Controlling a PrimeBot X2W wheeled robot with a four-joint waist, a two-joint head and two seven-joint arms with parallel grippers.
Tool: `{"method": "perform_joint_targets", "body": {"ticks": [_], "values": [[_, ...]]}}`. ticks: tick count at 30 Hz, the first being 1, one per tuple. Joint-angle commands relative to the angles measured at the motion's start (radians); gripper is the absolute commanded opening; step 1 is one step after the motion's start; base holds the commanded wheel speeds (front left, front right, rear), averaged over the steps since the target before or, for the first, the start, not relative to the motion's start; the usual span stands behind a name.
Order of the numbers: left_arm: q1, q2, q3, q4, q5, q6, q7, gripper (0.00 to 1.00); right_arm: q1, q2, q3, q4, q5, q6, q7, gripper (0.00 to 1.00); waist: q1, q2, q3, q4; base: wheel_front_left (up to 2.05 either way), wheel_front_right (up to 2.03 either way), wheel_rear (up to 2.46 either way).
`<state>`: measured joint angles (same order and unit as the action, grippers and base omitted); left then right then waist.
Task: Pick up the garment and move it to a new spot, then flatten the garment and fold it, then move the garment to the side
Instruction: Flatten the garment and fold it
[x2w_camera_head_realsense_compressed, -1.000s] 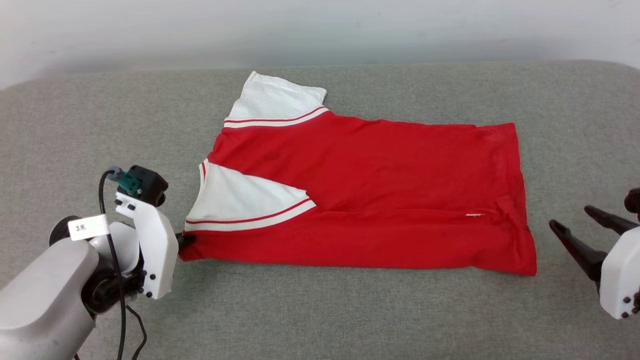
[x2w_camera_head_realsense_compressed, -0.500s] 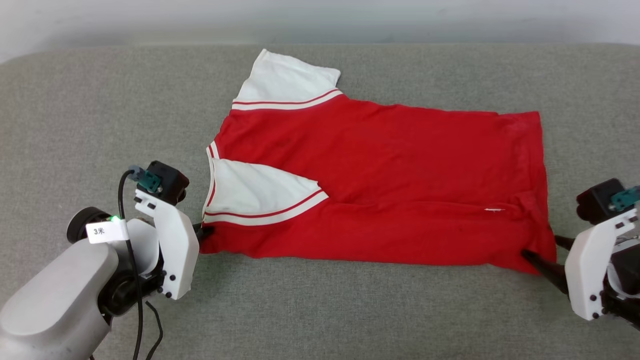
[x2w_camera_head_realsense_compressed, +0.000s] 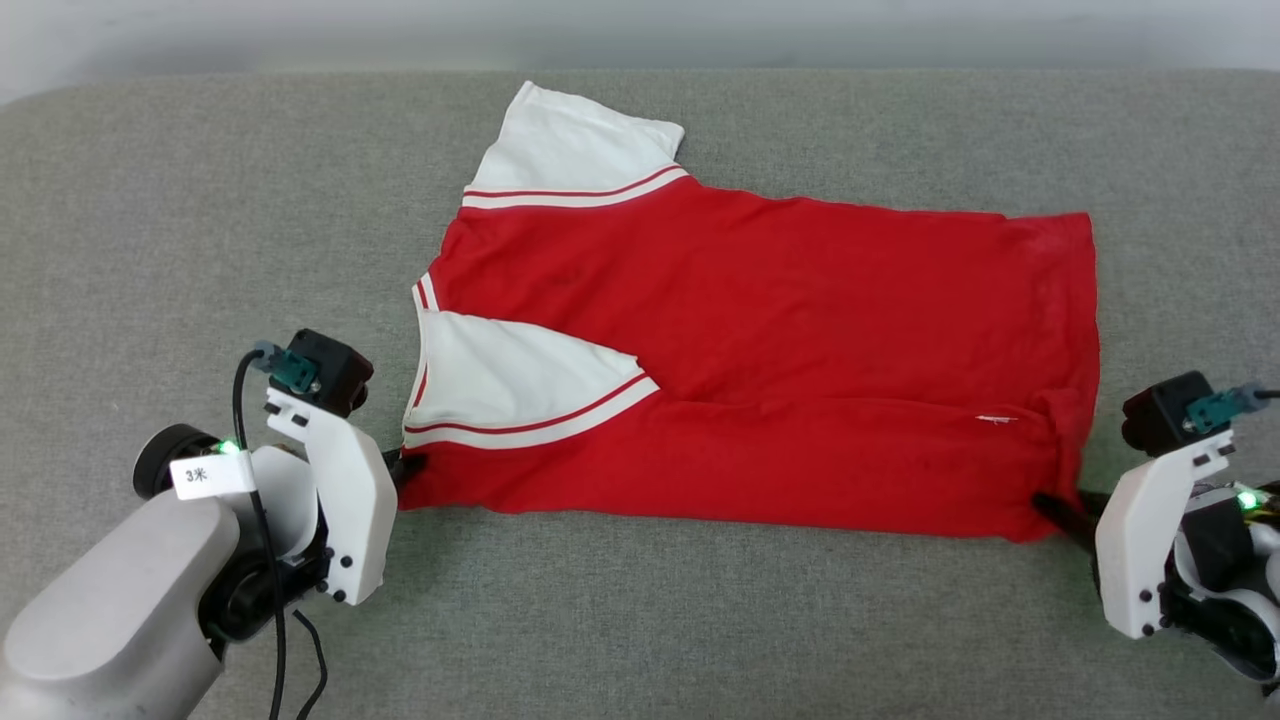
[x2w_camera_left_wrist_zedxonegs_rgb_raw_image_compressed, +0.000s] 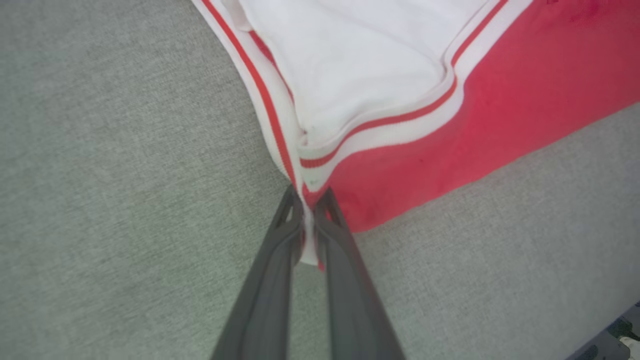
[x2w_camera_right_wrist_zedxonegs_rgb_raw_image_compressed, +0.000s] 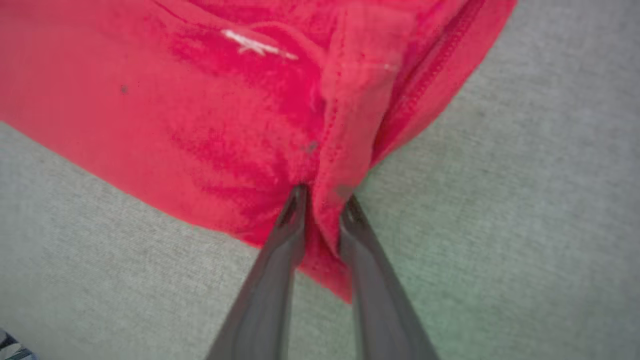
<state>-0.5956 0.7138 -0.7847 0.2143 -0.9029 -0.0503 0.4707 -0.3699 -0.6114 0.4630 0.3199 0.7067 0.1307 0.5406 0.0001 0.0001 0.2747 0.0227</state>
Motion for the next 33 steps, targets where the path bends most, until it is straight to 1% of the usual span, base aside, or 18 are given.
{"method": "perform_joint_targets", "body": {"ticks": [1, 5, 11, 16, 21, 26, 29, 33], "values": [[0.015, 0.003, 0.004, 0.001, -0.007, 0.004, -0.009, 0.0, 0.017, 0.016, 0.029, 0.02, 0.008, 0.0, -0.006, 0.0, -0.0001, -0.0001, -0.01, -0.005, 0.0, 0.0, 0.0], [0.041, 0.009, 0.008, 0.006, -0.016, 0.009, -0.028, 0.0, 0.018, -0.02, 0.026, 0.008, 0.041, -0.001, -0.075, 0.0, -0.0001, -0.0001, -0.047, -0.011, 0.0, 0.0, 0.0], [0.108, 0.04, 0.02, -0.024, -0.036, 0.034, -0.053, 0.0, 0.078, -0.071, 0.006, -0.054, 0.09, -0.001, -0.143, 0.0, -0.0001, -0.0001, -0.117, -0.022, 0.0, 0.0, 0.0], [0.19, 0.08, 0.023, -0.086, -0.055, 0.064, -0.066, 0.0, 0.164, -0.111, -0.026, -0.122, 0.111, -0.001, -0.149, 0.0, -0.0001, -0.0001, -0.16, -0.026, 0.0, 0.0, 0.0], [0.286, 0.106, 0.017, -0.15, -0.078, 0.108, -0.081, 0.0, 0.269, -0.134, -0.07, -0.191, 0.127, -0.001, -0.119, 0.0, -0.0001, -0.0001, -0.177, -0.028, 0.0, 0.0, 0.0], [0.356, 0.103, 0.008, -0.169, -0.098, 0.133, -0.104, 0.0, 0.345, -0.122, -0.114, -0.204, 0.124, -0.001, -0.072, 0.0, -0.0001, -0.0001, -0.169, -0.024, 0.0, 0.0, 0.0], [0.377, 0.087, -0.001, -0.148, -0.106, 0.135, -0.108, 0.0, 0.362, -0.1, -0.131, -0.178, 0.113, -0.001, -0.053, 0.0, -0.0001, -0.0001, -0.158, -0.023, 0.0, 0.0, 0.0], [0.384, 0.061, -0.005, -0.095, -0.117, 0.126, -0.119, 0.0, 0.361, -0.061, -0.124, -0.138, 0.096, -0.001, -0.049, 0.0, -0.0001, -0.0001, -0.153, -0.02, 0.0, 0.0, 0.0]]}}
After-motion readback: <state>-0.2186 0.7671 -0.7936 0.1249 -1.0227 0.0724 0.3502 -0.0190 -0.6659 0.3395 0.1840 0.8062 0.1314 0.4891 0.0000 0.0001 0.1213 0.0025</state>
